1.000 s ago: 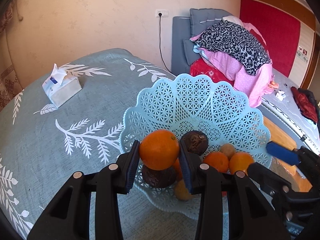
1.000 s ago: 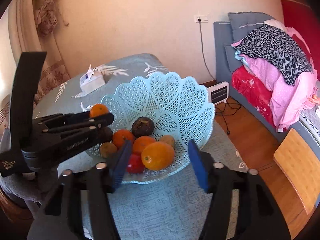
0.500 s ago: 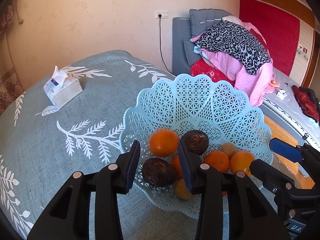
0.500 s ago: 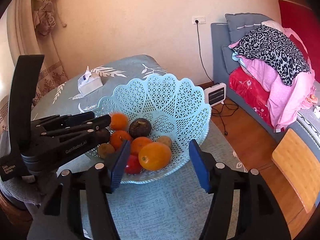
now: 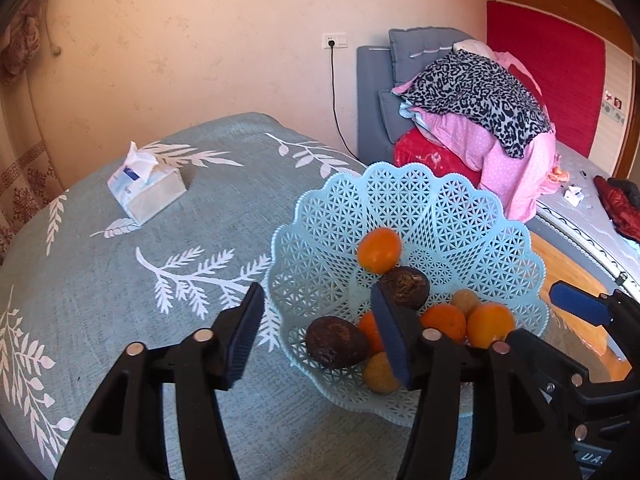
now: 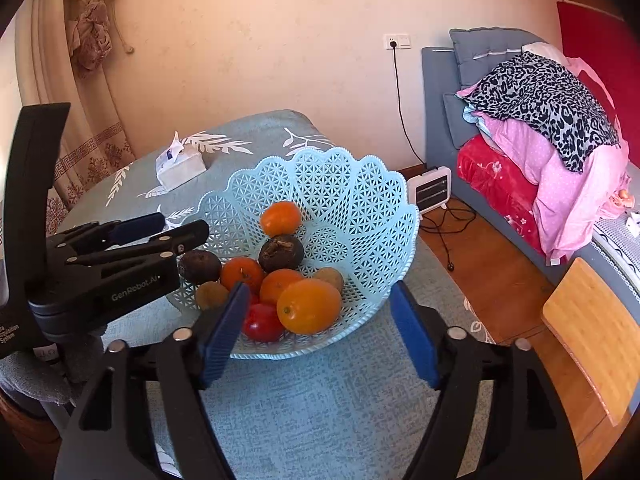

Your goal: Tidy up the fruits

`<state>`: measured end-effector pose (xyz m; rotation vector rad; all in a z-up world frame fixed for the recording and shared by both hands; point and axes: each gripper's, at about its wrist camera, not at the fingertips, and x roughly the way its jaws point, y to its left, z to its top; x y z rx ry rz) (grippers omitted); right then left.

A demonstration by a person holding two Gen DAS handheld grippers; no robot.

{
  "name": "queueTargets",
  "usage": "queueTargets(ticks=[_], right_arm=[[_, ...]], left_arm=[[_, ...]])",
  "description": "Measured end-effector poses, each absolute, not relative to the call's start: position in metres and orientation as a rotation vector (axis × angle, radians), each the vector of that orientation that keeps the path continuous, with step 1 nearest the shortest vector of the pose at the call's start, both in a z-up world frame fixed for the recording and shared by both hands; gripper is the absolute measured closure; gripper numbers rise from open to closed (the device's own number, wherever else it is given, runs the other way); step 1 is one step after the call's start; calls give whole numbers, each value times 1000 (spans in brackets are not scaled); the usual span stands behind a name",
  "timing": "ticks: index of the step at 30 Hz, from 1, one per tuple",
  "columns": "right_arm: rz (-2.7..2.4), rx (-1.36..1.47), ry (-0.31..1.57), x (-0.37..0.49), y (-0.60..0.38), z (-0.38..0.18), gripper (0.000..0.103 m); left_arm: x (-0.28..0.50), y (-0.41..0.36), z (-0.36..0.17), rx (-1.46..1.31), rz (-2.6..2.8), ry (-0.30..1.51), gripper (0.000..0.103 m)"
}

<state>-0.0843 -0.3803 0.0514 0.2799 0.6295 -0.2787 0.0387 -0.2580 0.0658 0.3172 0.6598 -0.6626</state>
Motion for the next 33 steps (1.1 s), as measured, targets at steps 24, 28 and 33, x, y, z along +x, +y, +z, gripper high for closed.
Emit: queueTargets(ticks=[24, 28, 33], right_arm=[[-272, 217, 638, -89, -360, 49, 11], [-271, 212, 638, -89, -357, 49, 8], [-267, 200, 637, -89, -353, 50, 6]], left_arm=[[14, -223, 79, 341, -530, 523, 14], [12, -217, 78, 330, -518, 528, 14], [11, -211, 77, 330, -506, 528, 14]])
